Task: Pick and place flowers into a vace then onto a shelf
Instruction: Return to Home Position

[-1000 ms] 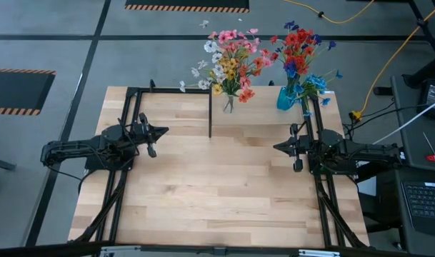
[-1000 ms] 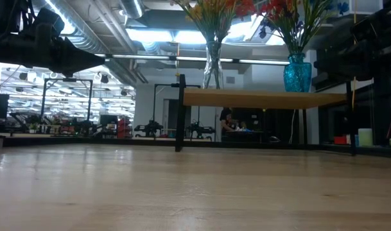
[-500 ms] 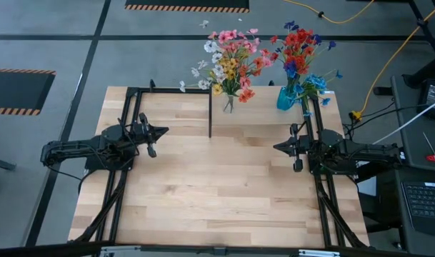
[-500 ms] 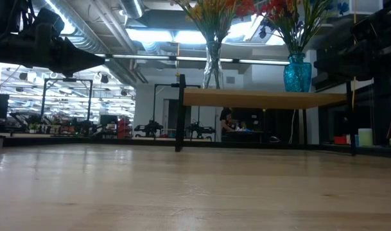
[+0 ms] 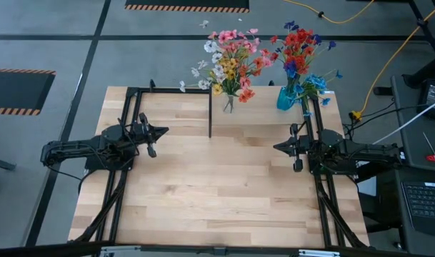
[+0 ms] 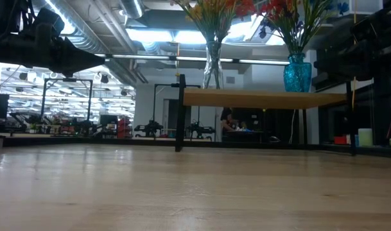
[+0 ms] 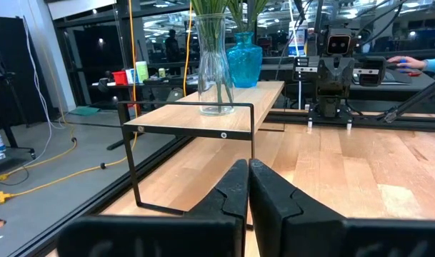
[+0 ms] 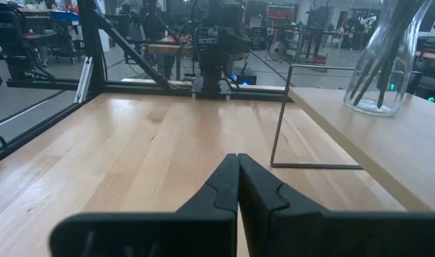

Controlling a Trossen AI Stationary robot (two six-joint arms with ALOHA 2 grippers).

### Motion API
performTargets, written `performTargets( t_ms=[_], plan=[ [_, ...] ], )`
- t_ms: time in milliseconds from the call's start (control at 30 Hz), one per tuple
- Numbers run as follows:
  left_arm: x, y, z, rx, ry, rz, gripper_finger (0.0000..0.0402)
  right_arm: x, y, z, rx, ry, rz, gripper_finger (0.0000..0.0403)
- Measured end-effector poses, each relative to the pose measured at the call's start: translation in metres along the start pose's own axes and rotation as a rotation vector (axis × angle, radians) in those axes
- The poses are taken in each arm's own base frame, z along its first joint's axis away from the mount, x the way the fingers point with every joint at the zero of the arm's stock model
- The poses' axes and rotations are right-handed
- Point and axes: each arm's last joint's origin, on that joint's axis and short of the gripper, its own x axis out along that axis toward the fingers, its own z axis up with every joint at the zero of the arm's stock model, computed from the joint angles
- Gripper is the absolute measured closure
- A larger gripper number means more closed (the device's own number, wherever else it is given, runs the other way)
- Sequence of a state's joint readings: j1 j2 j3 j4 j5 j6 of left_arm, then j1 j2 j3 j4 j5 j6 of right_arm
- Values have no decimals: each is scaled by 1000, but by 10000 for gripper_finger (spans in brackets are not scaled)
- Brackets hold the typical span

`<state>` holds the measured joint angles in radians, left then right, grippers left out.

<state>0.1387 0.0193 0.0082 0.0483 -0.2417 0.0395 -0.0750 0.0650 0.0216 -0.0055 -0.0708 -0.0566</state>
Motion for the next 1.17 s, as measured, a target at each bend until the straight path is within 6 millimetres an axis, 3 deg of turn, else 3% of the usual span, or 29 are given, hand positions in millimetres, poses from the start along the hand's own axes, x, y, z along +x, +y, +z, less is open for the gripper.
performTargets(
  t_ms=[1167],
  plan=[
    [0, 0, 0, 0, 0, 0, 392, 0, 0, 0, -2, 0, 0, 395]
  ],
)
